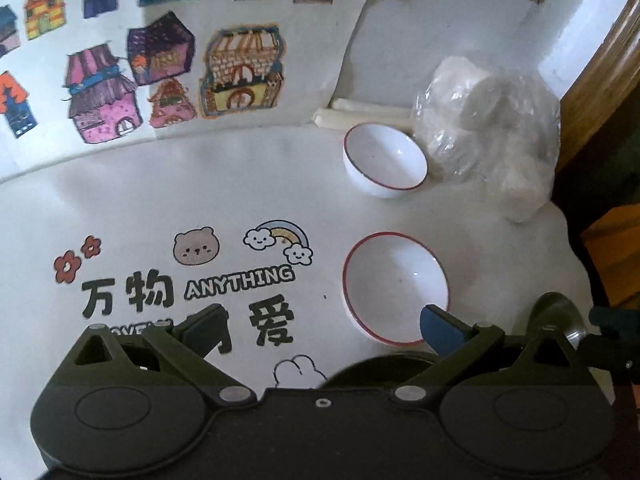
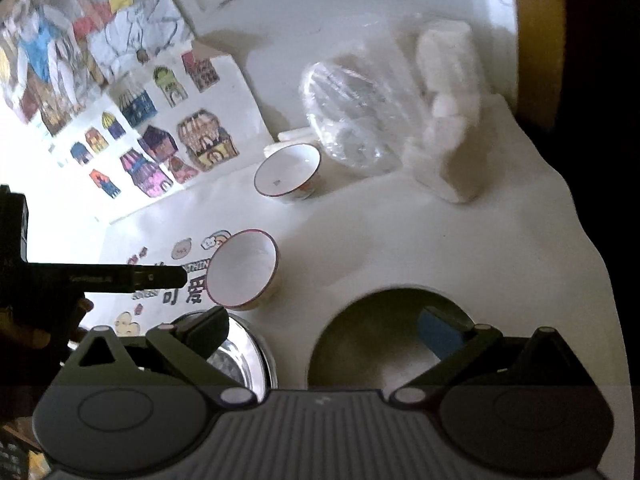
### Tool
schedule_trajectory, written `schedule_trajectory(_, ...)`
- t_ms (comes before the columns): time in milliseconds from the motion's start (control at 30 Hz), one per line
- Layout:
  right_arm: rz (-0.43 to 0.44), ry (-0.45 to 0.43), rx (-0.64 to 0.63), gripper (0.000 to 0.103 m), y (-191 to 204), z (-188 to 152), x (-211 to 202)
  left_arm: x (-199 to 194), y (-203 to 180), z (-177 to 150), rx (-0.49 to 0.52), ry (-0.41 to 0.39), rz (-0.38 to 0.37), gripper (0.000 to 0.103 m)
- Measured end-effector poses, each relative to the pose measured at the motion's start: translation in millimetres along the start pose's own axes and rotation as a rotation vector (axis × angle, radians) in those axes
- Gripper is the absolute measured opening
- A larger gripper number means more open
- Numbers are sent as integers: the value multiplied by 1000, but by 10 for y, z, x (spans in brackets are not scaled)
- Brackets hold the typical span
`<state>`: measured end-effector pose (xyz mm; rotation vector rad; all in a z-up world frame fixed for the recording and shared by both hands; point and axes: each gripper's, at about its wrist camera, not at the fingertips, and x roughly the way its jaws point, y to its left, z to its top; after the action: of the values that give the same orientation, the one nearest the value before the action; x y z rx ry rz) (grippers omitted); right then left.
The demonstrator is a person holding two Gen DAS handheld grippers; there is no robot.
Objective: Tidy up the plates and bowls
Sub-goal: 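Move the left tool to the red-rimmed white bowl and grip its rim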
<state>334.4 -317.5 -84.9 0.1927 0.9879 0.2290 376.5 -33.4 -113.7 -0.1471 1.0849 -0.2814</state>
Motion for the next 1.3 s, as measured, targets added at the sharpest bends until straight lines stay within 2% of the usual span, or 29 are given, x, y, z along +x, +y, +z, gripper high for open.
schedule_trajectory(100, -39, 48, -10, 103, 113, 46, 193, 115, 20, 50, 18, 20, 8, 102)
schedule_trajectory(300, -52, 51, -51, 103, 306, 131, 421, 312, 56, 145, 42, 53, 31, 102)
schedule_trajectory(433, -87, 80, -92, 103, 398, 196, 615, 422, 57, 180, 54, 76, 54, 102)
schedule_trajectory(667, -92, 110, -109, 101, 471, 240, 819, 521, 32, 177, 76, 102, 71, 102)
schedule_trajectory(867, -95, 140, -106, 89, 499, 245, 952, 564, 20, 187, 78, 110, 82, 101)
schedule_trajectory(1000, -77, 166, -91, 75, 510, 270, 1016, 606, 53, 208, 48, 121, 37, 88)
schedule_trajectory(1100, -69, 180, -78, 60, 509, 288, 1067, 615, 58, 221, 37, 125, 23, 77)
schedule_trajectory(1133, -68, 184, -73, 59, 508, 292, 1083, 615, 57, 227, 35, 124, 16, 75)
schedule_trajectory(1267, -38, 202, -51, 54, 500, 305, 1132, 613, 29, 238, 39, 127, -4, 53)
schedule_trajectory(1300, -31, 205, -45, 50, 501, 307, 1140, 619, 22, 239, 39, 132, -11, 48)
